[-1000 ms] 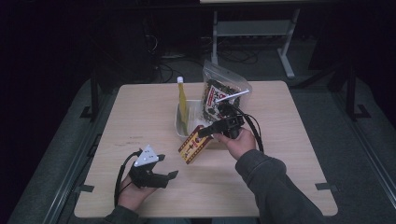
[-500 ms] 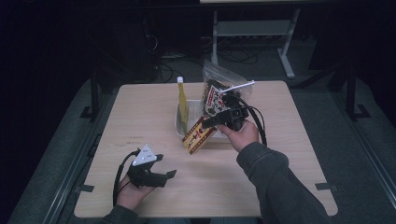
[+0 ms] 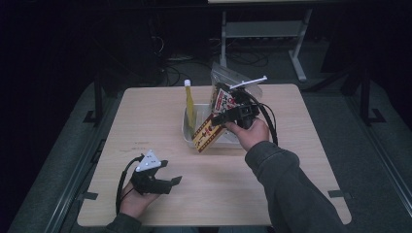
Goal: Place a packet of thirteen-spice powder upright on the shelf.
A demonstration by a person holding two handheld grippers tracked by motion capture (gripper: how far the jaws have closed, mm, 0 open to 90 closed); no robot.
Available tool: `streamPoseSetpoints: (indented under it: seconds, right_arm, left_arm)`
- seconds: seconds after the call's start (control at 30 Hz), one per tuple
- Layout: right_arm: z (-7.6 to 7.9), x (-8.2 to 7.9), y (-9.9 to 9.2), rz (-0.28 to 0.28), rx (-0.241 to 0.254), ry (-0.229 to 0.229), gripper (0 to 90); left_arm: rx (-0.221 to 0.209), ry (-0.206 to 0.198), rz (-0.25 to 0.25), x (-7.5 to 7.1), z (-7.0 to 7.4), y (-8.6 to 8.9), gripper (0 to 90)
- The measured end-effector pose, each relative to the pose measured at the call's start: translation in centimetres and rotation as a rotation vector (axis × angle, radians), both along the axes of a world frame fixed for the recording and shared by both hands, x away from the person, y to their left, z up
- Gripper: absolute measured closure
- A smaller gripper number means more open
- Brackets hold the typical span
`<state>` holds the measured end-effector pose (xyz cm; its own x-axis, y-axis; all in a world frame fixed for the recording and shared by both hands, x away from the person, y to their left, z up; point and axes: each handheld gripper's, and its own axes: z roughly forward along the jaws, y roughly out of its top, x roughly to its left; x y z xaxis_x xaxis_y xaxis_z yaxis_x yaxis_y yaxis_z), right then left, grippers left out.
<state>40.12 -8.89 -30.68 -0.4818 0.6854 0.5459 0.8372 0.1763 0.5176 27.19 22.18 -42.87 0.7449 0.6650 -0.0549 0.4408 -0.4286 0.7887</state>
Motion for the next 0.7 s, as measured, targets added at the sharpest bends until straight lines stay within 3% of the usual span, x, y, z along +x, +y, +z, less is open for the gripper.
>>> streamPoseSetpoints:
  seconds: [0.57,0.7]
  right_arm:
    - [0.9,1.9,0.2,-0.095,-0.052,-0.025,68.2]
    - [1.0,2.5,0.3,-0.124,-0.044,-0.024,68.2]
  left_arm:
    - [-0.006,0.001,0.014,0.1,0.0,0.5,20.8]
    - [-0.007,-0.001,0.016,0.1,0.0,0.6,20.8]
